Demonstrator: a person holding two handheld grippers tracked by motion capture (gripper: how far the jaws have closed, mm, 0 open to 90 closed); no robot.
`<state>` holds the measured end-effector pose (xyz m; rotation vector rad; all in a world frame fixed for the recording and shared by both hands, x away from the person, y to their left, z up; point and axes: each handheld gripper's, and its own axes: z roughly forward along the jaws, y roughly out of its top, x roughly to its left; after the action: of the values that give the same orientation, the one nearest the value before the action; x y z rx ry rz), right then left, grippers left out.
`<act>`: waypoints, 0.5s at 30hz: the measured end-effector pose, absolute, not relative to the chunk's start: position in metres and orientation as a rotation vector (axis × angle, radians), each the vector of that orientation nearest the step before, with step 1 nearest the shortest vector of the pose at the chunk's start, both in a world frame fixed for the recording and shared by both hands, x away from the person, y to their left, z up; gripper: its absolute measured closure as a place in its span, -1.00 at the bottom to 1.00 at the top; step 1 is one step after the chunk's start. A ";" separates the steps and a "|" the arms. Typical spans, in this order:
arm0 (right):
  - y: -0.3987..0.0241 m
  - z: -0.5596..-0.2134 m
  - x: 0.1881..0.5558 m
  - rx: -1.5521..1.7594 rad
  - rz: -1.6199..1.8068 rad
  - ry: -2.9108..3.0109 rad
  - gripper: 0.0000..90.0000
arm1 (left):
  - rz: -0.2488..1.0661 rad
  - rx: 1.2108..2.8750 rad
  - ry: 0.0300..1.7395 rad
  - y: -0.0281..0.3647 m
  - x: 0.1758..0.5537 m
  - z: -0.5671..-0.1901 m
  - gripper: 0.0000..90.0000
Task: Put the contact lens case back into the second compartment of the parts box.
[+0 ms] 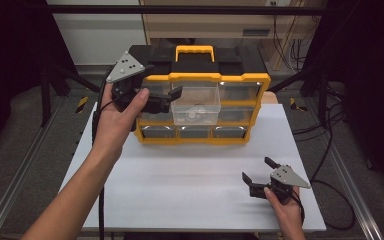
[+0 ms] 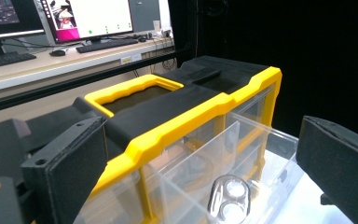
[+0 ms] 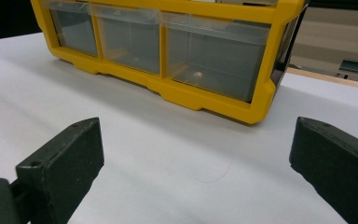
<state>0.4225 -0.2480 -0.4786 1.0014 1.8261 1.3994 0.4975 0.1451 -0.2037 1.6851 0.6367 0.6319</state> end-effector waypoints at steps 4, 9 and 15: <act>-0.249 -0.478 0.422 1.001 1.409 1.824 -0.93 | 0.634 1.674 0.648 0.154 0.495 -0.211 -0.96; -0.249 -0.478 0.422 0.996 1.408 1.826 -0.93 | 0.677 1.669 0.646 0.166 0.487 -0.226 -0.96; -0.249 -0.479 0.423 1.002 1.409 1.829 -0.94 | 0.671 1.667 0.670 0.183 0.480 -0.254 -0.96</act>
<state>0.4225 -0.2492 -0.4786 1.0025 1.8289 1.4089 0.4798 0.1834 -0.2537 1.6667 0.6699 0.6711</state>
